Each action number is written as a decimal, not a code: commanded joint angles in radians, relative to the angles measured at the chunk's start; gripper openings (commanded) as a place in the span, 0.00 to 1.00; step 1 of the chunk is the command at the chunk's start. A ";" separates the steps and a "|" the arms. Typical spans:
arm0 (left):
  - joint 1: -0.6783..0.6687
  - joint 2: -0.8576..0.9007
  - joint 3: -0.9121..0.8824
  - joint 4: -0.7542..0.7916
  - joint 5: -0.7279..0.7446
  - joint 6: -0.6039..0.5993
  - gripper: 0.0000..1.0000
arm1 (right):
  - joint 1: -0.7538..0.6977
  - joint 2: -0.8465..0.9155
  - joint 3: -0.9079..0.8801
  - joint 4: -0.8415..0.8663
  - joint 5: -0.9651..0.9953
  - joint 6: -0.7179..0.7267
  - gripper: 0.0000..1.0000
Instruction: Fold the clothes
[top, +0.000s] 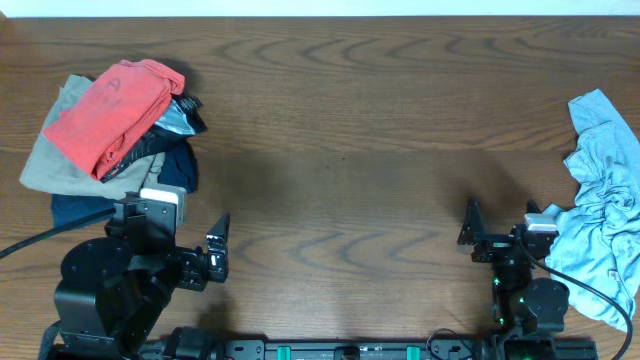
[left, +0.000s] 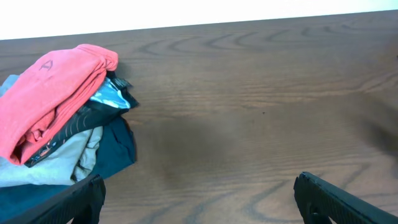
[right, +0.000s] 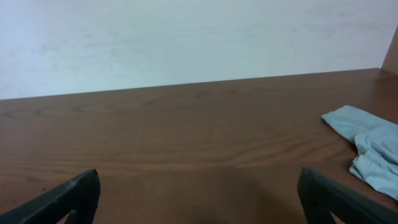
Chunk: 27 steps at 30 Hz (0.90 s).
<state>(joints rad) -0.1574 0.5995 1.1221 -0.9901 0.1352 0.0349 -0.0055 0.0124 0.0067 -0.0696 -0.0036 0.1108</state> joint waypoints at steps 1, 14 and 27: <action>0.003 0.000 -0.004 0.001 0.003 0.017 0.98 | -0.003 -0.007 -0.001 -0.005 -0.011 -0.015 0.99; 0.003 0.000 -0.004 0.001 0.003 0.017 0.98 | -0.003 -0.007 -0.001 -0.005 -0.011 -0.015 0.99; 0.014 -0.049 -0.006 -0.031 0.003 0.017 0.98 | -0.003 -0.007 -0.001 -0.005 -0.011 -0.015 0.99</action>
<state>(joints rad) -0.1570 0.5903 1.1221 -0.9989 0.1352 0.0349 -0.0055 0.0124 0.0067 -0.0696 -0.0044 0.1093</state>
